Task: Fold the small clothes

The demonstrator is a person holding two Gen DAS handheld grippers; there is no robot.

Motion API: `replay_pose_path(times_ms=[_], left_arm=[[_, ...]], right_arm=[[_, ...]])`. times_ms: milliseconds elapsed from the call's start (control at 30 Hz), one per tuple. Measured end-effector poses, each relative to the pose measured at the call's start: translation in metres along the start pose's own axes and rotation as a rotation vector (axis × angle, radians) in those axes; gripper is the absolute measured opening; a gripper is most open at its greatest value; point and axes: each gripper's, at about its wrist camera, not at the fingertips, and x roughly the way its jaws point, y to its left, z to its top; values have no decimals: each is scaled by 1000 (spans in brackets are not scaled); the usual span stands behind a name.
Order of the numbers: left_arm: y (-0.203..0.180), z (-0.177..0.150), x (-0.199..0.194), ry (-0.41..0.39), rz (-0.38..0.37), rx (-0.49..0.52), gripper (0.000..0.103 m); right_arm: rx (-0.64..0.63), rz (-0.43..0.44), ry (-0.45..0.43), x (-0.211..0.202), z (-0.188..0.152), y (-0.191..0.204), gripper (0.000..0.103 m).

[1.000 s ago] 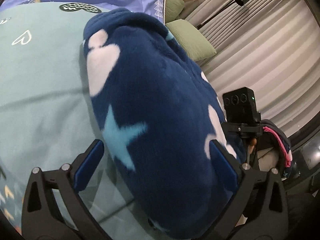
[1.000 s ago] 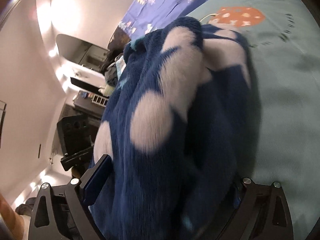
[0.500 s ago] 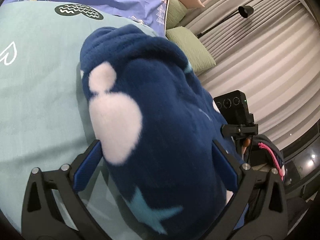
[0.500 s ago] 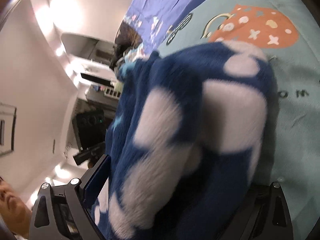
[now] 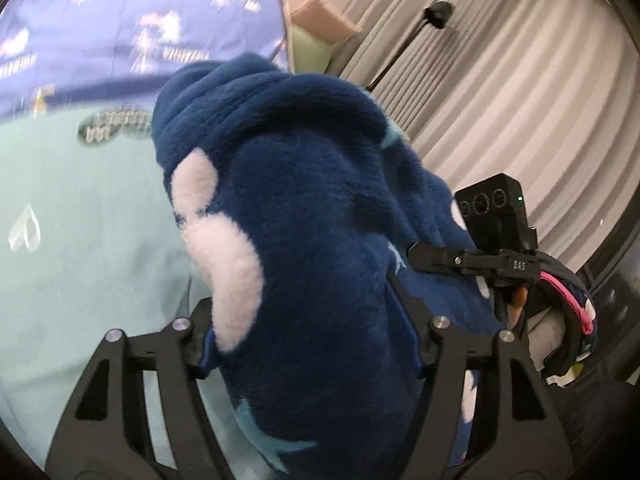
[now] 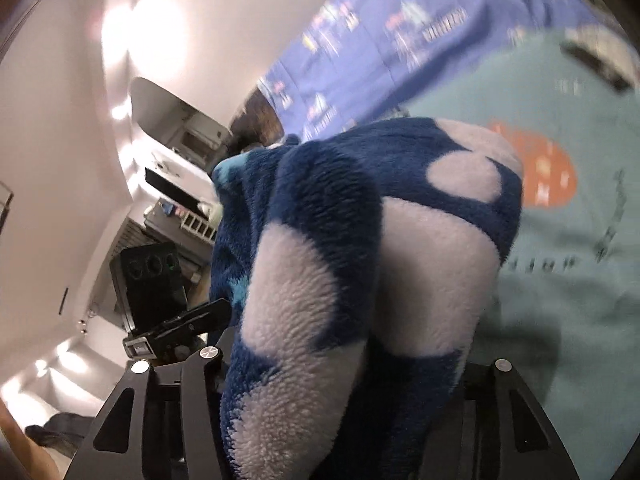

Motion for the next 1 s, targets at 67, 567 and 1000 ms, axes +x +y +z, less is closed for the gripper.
replay_pose_path(times_ms=[67, 567, 1000], left_arm=[[-16, 19, -9, -25, 12, 34, 67], [-60, 188, 30, -111, 180, 236, 58], [103, 260, 175, 33, 307, 68, 55]], right_arm=[[-37, -22, -51, -16, 13, 16, 54], [-156, -263, -225, -57, 175, 48, 53], [36, -258, -72, 78, 287, -120, 53]])
